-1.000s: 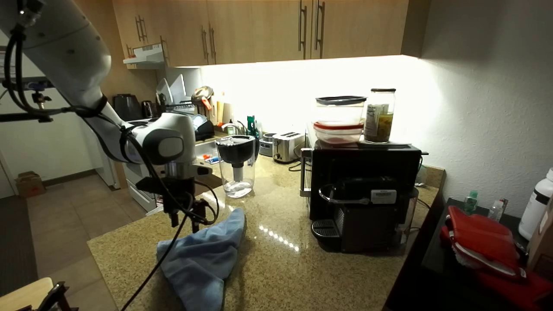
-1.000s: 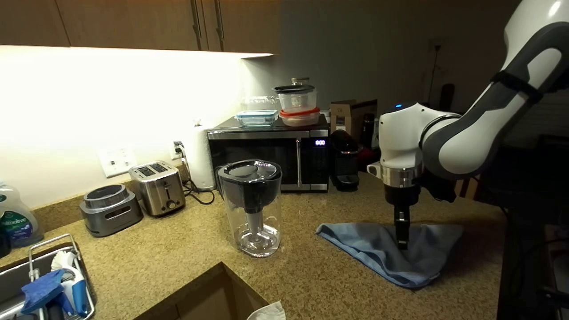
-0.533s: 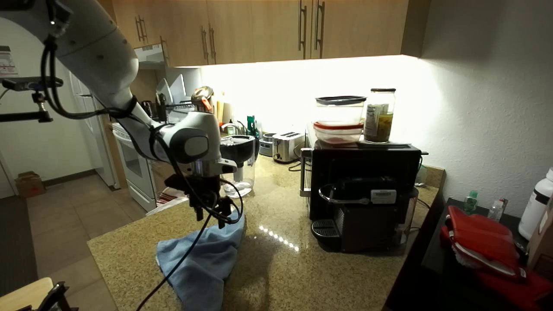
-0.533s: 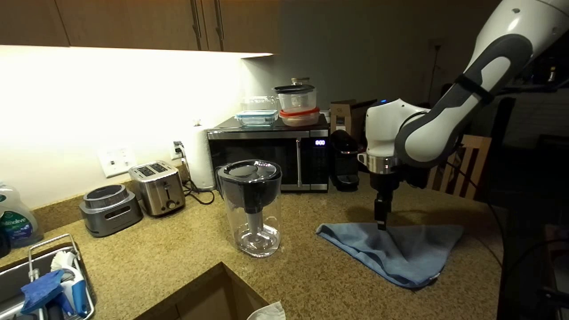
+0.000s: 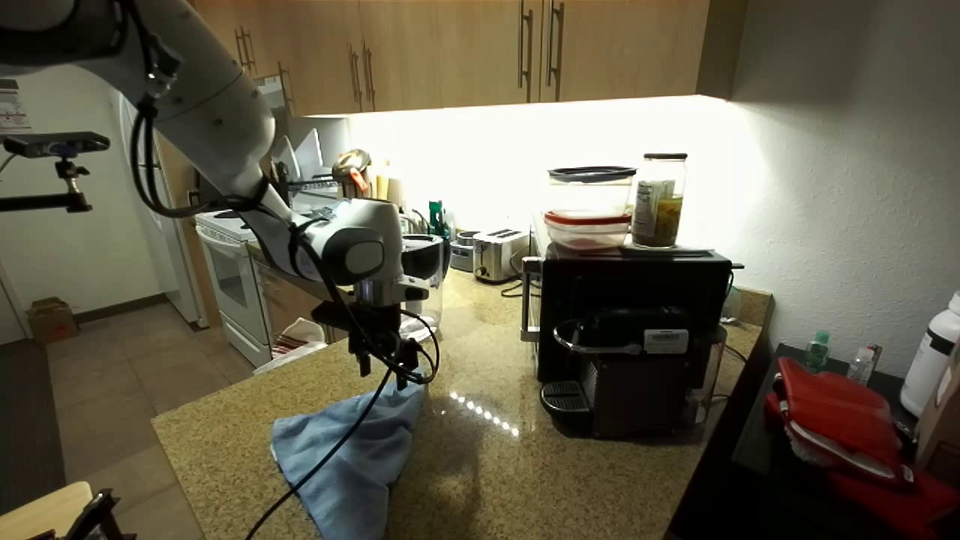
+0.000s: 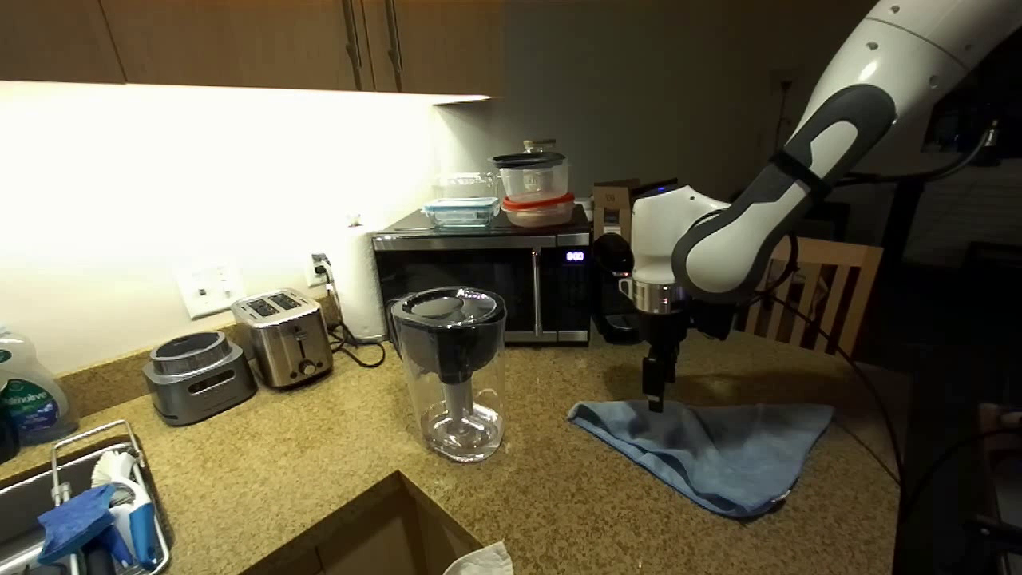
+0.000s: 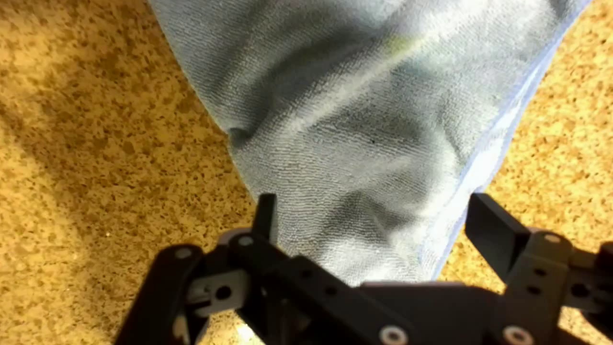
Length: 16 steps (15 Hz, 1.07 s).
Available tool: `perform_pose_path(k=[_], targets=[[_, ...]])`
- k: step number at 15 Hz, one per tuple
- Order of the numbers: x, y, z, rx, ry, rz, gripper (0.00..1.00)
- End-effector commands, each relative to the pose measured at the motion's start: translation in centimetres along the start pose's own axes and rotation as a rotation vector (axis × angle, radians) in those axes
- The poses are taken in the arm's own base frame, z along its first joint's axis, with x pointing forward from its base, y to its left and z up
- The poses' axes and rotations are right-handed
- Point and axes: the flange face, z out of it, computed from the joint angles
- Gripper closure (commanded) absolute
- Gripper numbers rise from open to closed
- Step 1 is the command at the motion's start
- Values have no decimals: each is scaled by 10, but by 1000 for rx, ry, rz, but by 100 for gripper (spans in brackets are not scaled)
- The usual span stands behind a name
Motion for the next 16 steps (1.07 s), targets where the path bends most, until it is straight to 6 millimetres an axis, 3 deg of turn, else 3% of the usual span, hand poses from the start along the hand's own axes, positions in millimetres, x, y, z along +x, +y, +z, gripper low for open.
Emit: perform_pose_path(k=[1,16], targets=[[16,2,1,19,21,117,0],[14,-13,6,-5,54,813,0]])
